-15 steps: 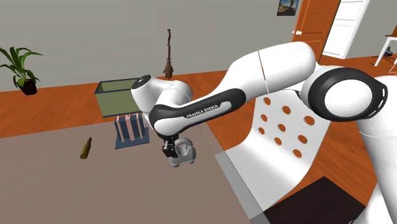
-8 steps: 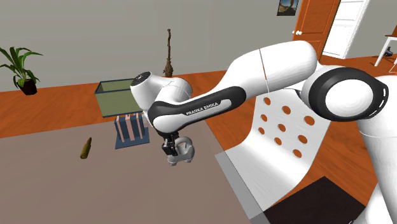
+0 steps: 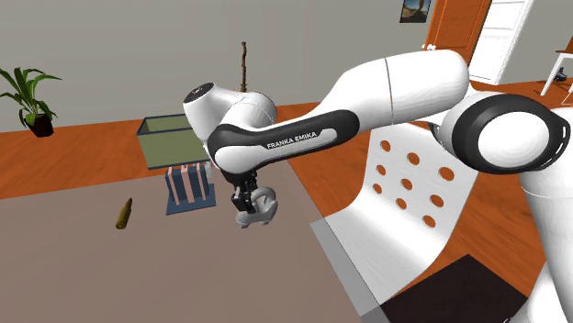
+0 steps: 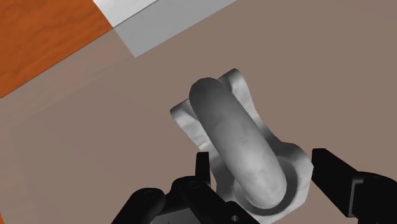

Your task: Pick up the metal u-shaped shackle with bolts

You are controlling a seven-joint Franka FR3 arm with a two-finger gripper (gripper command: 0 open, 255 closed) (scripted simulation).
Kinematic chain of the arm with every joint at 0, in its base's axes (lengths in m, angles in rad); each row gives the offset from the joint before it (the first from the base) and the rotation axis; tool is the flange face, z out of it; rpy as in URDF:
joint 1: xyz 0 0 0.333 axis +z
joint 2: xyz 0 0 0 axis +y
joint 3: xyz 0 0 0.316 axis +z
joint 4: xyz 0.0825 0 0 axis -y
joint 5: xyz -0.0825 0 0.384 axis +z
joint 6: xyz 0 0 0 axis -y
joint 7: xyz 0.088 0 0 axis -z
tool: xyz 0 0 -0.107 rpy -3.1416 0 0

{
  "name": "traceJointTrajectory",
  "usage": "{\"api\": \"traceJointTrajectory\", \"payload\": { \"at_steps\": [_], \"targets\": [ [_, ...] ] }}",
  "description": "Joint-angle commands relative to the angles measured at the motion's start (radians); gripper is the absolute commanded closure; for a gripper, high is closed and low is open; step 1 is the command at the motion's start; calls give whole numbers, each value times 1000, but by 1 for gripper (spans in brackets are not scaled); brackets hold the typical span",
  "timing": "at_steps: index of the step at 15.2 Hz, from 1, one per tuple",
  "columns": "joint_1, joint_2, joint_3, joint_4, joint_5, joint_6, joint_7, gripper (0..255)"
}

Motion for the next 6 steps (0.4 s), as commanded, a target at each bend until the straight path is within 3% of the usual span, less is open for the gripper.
{"api": "traceJointTrajectory", "payload": {
  "at_steps": [1, 6],
  "targets": [
    [1, -8, 1, 14, 3, -20, -7, 255],
    [6, -12, 3, 49, 6, -57, -19, 255]
  ]
}}
